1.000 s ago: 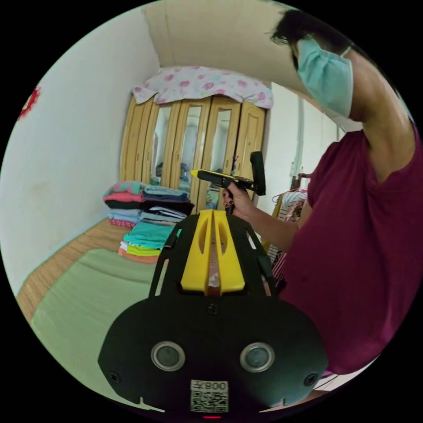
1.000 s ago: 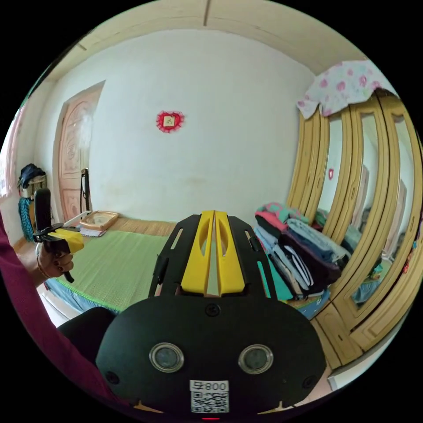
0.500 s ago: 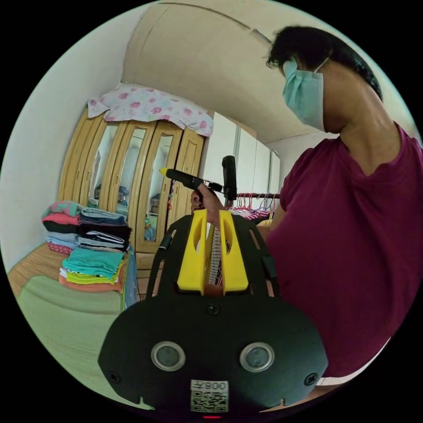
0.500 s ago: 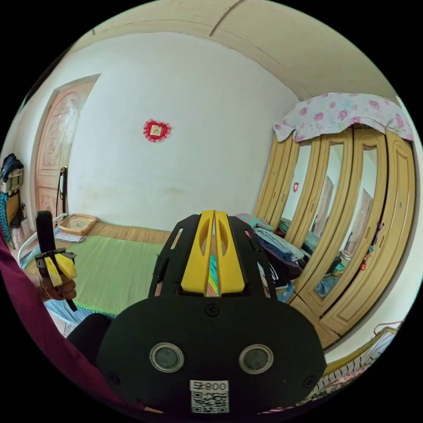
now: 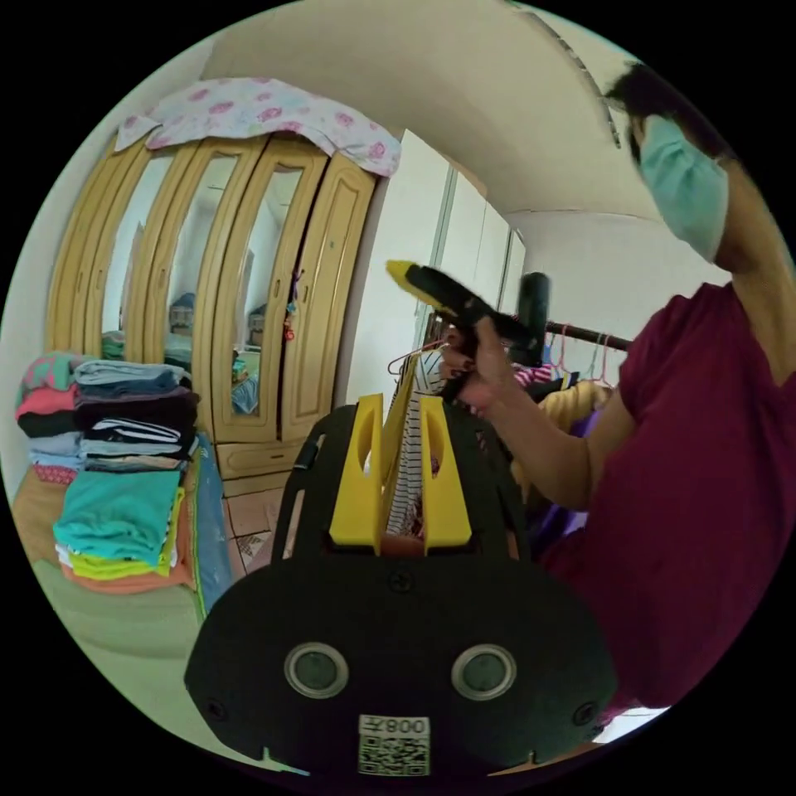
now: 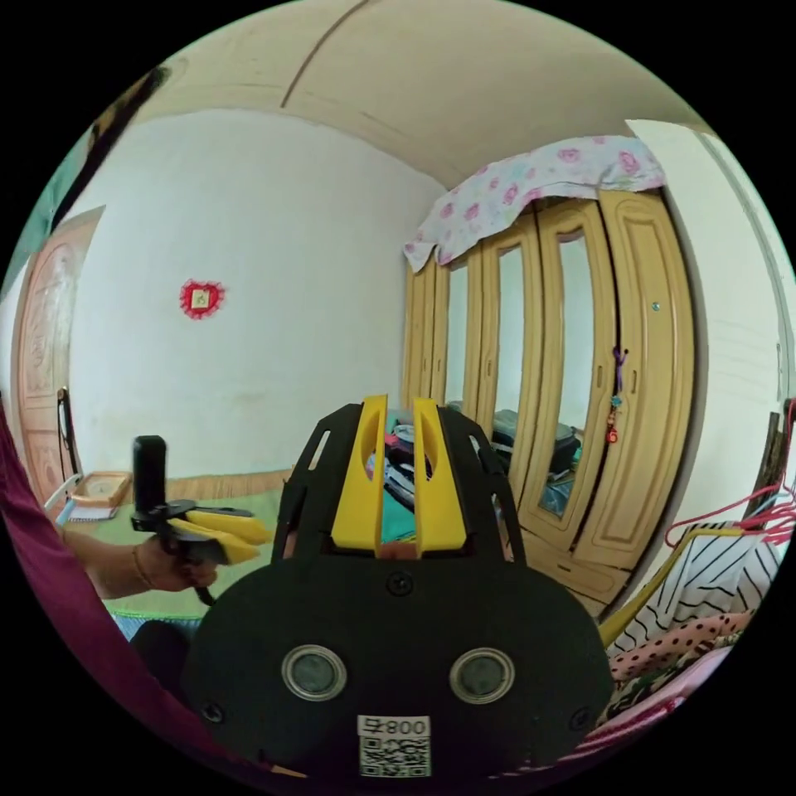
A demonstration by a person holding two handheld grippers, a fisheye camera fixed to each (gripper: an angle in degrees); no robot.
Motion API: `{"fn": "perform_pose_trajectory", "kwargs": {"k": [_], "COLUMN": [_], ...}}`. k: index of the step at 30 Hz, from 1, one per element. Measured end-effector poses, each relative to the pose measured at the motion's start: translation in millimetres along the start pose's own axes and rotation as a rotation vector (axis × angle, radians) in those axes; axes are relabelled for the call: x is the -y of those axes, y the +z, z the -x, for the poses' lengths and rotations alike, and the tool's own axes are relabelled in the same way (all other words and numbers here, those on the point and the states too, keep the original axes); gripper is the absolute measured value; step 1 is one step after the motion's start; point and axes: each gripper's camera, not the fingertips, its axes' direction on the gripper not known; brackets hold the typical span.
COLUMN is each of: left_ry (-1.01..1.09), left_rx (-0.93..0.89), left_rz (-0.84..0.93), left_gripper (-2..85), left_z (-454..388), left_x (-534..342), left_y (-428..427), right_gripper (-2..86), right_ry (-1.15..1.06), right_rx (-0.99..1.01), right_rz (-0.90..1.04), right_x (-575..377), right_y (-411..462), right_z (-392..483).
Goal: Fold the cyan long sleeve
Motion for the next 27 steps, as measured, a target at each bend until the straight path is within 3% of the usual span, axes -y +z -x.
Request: {"fn": "perform_pose_trajectory", "kwargs": {"k": [12,21,27], "left_ry": [0.122,0.194,0.189], "left_rx": [-0.299,-0.355,-0.421], "left_rz": [0.249,0.402,0.398], "left_gripper": [6.9,8.5,7.8], "left_z": [0,-24,-32], "left_x": [273,394,453], "left_y": [326,437,475], "right_gripper": [6.3,6.0,5.5], "right_ry": [0.182,0.252,0.260], "right_rx": [0.127,0.146,0.134], "right_rz": [-0.074,-0.062,-0.050], "right_x": [52,77,91], "right_y": [-22,-31,-35], "right_z": [-136,-200,-226]}}
